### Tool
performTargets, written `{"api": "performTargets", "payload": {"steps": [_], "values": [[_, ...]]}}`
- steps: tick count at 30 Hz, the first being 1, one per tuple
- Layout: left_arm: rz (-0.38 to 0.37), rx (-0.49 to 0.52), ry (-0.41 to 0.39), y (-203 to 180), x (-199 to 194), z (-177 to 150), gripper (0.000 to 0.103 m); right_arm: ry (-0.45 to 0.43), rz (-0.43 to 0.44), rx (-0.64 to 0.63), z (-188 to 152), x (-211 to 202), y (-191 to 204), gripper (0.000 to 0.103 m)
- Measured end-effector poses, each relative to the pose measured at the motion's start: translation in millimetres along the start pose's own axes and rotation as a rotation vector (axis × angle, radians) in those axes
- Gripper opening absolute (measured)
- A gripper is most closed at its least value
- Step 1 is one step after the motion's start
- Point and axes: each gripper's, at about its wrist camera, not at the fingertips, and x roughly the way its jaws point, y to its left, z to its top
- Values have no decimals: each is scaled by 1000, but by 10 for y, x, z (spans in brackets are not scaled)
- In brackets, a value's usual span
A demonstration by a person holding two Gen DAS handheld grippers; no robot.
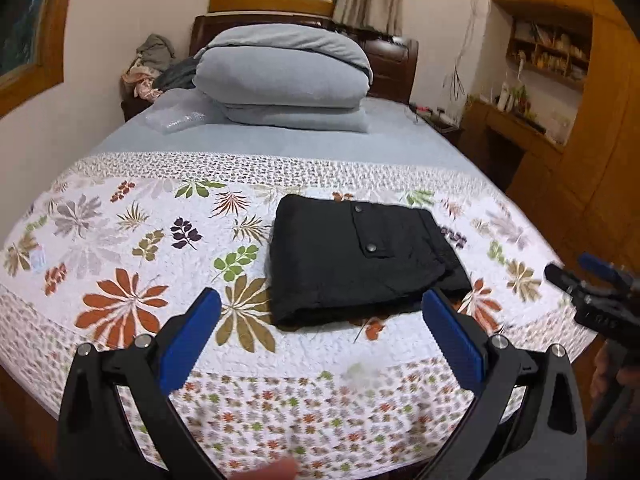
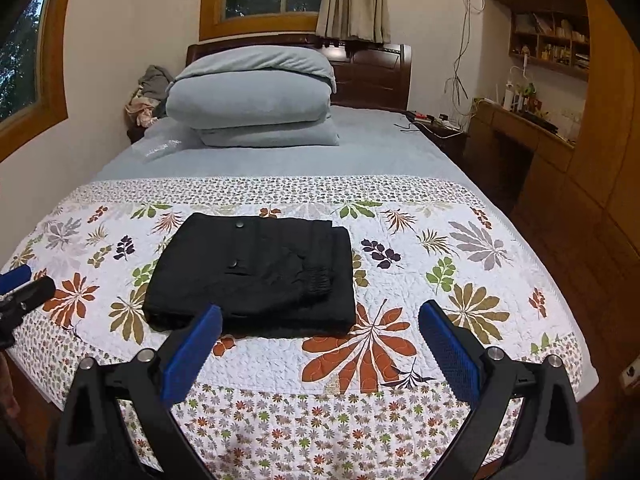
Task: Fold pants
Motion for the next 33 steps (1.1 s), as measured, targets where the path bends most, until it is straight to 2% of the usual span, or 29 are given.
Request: {"api": "performTargets", "payload": {"steps": [3, 6, 7, 9, 13, 22, 33], "values": [[16, 14, 21, -18, 32, 7, 100, -1, -9, -12, 0, 1, 15, 100], [-42, 30, 15, -50, 19, -17, 100, -5, -16, -23, -2, 3, 34, 100], [-34, 36, 15, -60, 20, -21, 100, -5, -19, -26, -5, 6, 40, 100], [44, 65, 14, -110, 31, -40, 101, -5, -24, -31, -8, 8, 44, 100], [-4, 63, 14, -109, 30, -58, 101, -4, -28, -41, -17, 17, 52, 100], [-12, 83, 15, -127, 23, -82, 101, -6, -38, -48, -23, 26, 62, 100], [33, 97, 0, -142, 5, -55, 100, -5, -43, -45, -22, 40, 31, 100]]}}
